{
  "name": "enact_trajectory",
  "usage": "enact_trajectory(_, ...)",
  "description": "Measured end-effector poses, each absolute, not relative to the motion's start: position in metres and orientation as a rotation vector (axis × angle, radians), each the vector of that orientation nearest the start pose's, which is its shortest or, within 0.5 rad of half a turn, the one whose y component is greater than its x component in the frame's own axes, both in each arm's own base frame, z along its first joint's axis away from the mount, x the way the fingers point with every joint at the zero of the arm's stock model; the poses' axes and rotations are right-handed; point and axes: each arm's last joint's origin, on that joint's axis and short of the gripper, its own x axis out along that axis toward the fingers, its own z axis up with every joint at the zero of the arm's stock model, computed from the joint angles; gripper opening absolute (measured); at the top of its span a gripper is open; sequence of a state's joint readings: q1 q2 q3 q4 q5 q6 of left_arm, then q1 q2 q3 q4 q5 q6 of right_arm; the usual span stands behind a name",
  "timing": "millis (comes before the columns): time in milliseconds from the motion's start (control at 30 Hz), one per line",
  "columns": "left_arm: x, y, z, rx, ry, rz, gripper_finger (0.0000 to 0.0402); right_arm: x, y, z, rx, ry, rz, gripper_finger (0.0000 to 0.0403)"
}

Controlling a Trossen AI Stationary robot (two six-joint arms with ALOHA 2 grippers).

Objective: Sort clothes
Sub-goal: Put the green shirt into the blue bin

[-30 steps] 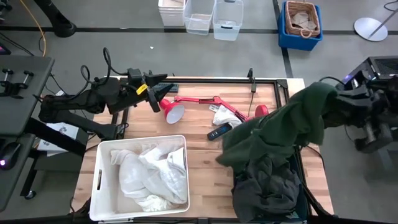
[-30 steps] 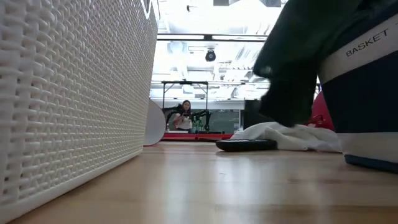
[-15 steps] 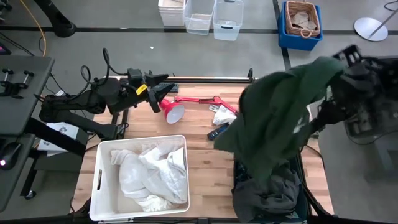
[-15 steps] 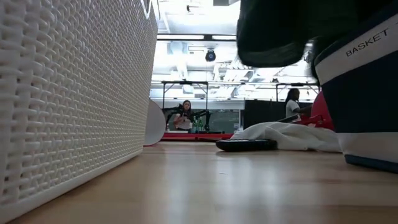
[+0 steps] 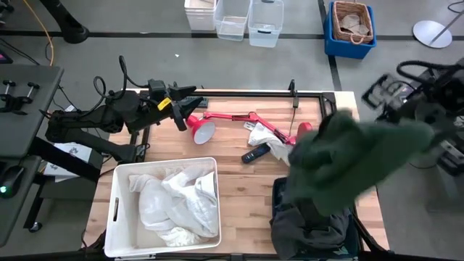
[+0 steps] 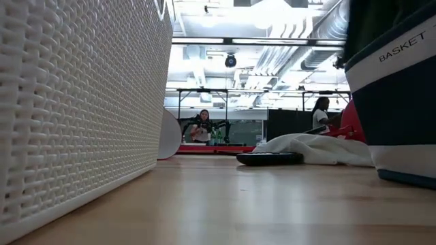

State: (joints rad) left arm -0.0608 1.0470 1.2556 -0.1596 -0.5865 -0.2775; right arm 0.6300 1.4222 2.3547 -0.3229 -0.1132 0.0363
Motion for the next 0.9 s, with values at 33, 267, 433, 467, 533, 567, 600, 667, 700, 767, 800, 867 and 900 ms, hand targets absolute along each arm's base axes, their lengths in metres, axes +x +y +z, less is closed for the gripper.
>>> enact_trajectory(33,0.208,0.004,0.446,-0.288,-0.122,0.516,0.0245,0.125,0.1,0.651,0.234,-0.564,0.764,0.0001)
enact_trajectory(267,0.208,0.004,0.446,-0.316,-0.13,0.517,0.0245,0.111,0.136,0.651,0.175,-0.621,0.845,0.001)
enact_trajectory(433,0.208,0.004,0.446,-0.406,-0.154,0.512,0.0245,0.084,0.167,0.646,0.006,-0.684,0.907,0.0011)
enact_trajectory(467,0.208,0.004,0.446,-0.428,-0.16,0.511,0.0245,0.08,0.171,0.645,-0.009,-0.674,0.874,0.001)
enact_trajectory(533,0.208,0.004,0.446,-0.47,-0.171,0.508,0.0245,0.074,0.175,0.645,-0.013,-0.636,0.782,0.0007)
enact_trajectory(567,0.208,0.004,0.446,-0.487,-0.175,0.507,0.0245,0.072,0.176,0.645,-0.009,-0.619,0.74,0.0006)
enact_trajectory(600,0.208,0.004,0.446,-0.503,-0.179,0.506,0.0245,0.07,0.176,0.645,-0.005,-0.603,0.705,0.0006)
enact_trajectory(667,0.208,0.004,0.446,-0.526,-0.185,0.504,0.0245,0.069,0.176,0.645,0.005,-0.569,0.647,0.0007)
enact_trajectory(700,0.208,0.004,0.446,-0.536,-0.188,0.503,0.0245,0.07,0.176,0.644,0.018,-0.549,0.623,0.0009)
enact_trajectory(767,0.208,0.004,0.446,-0.551,-0.191,0.502,0.0245,0.071,0.175,0.644,0.073,-0.503,0.586,0.0013)
enact_trajectory(800,0.208,0.004,0.446,-0.552,-0.192,0.502,0.0245,0.072,0.175,0.643,0.095,-0.48,0.56,0.0015)
enact_trajectory(867,0.208,0.004,0.446,-0.551,-0.191,0.502,0.0245,0.073,0.174,0.642,0.115,-0.436,0.497,0.0022)
enact_trajectory(900,0.208,0.004,0.446,-0.551,-0.191,0.502,0.0245,0.074,0.173,0.641,0.122,-0.416,0.459,0.0026)
